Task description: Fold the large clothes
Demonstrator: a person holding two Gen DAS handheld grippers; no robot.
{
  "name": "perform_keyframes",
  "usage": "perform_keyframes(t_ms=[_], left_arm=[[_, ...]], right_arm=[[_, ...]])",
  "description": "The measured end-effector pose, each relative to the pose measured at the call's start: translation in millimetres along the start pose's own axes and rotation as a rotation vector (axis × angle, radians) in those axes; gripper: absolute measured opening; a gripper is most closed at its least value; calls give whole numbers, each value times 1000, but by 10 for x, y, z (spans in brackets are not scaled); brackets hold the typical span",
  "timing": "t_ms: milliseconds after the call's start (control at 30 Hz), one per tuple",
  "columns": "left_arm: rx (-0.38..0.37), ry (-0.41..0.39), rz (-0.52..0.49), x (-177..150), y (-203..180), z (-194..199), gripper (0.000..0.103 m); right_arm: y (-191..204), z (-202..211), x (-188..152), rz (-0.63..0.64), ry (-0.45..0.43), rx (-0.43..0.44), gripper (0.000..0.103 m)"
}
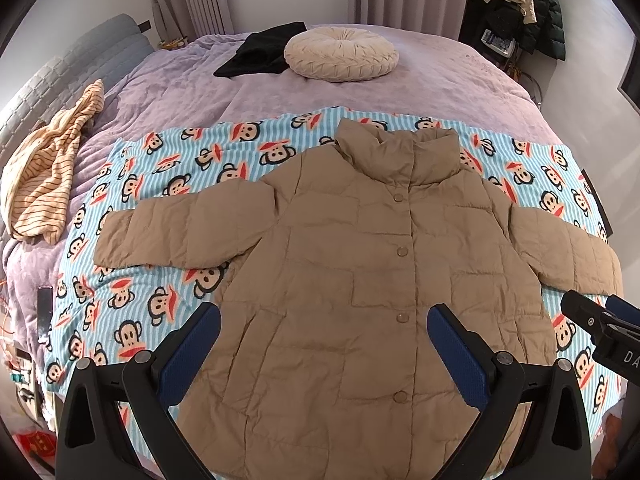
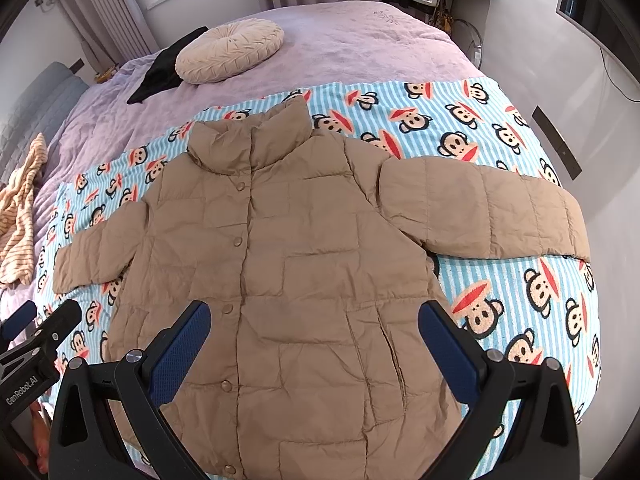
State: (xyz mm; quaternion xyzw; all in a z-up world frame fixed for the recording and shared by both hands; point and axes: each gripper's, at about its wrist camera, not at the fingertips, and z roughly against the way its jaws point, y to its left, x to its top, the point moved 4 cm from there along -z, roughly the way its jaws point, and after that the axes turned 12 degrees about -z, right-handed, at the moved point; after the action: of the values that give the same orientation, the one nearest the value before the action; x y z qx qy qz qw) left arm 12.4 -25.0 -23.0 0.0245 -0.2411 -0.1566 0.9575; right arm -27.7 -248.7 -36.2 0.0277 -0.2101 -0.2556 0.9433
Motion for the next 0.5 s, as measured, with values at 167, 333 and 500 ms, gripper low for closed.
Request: perform_keyframes(t_ms=[167, 333, 500], left_arm=[[1, 2, -4, -6, 1, -9, 103], [1, 3, -9, -14, -19, -25, 103], [3, 9, -8, -17, -35, -33, 103]], right_arm=[[20, 7, 23, -2, -4, 3, 103], [38, 15, 19, -4, -4, 3, 103], [64, 33, 24, -2, -3, 4, 103]])
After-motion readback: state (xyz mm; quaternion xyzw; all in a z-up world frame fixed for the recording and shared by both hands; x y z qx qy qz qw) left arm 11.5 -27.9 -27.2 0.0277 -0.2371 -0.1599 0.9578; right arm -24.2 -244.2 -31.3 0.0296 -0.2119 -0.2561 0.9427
